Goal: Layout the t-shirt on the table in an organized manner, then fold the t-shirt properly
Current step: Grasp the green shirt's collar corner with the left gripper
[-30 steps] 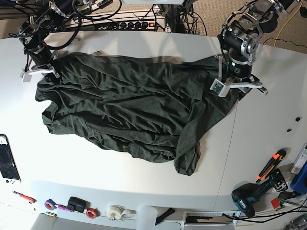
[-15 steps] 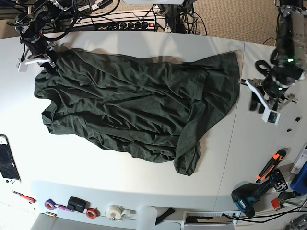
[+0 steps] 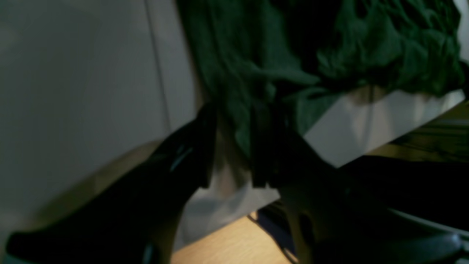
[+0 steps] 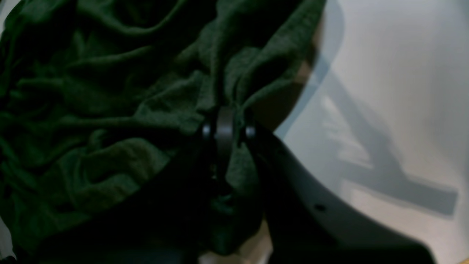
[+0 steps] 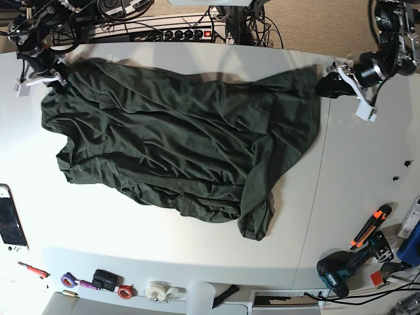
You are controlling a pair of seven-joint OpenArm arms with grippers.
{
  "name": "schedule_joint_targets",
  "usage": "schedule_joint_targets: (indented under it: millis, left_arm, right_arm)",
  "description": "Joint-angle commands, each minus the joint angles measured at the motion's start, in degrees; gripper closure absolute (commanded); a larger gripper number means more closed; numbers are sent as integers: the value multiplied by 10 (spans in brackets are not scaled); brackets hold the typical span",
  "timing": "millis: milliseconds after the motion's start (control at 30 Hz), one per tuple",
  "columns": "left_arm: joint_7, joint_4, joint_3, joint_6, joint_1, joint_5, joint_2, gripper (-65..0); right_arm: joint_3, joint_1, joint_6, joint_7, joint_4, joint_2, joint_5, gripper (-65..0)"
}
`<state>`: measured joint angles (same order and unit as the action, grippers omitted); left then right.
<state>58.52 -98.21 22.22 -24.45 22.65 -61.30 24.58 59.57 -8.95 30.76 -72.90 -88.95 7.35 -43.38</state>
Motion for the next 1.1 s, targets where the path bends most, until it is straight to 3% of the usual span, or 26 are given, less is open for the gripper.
schedule_joint_targets:
  millis: [0,167,267,367,467,700,867,1067]
  left_arm:
    - [-8,-8,5,-16,-2,-7,6,-170]
    - [7,-8,5,-61,-2,0,4,-189]
    - [10,-8,5,-59,-2,7,0,-271]
    - [-1,-8,4,-22,-2,49,-2,-332]
    - [-2,-8,4,5,-1,73,-1,-335]
    - [19,-8,4,-11,25,16,-2,-335]
    - [14,-8,0,-11,28,10,-14,-335]
    - [-3,-8,-71,-10,27,39,-19,-335]
  right_arm:
    - [2,0,-1,-2,-6,11,-4,-27]
    - [2,1,-1,-5,-6,12,-8,-27]
    - [1,1,-1,-5,-6,12,-8,-27]
    - [1,1,-1,-5,-6,12,-8,-27]
    - [1,0,-1,-7,-6,12,-19,-27]
    - [1,1,7,-13,-6,10,-34,-27]
    - [1,0,7,-13,-6,10,-34,-27]
    - [1,1,7,-16,-6,10,-34,-27]
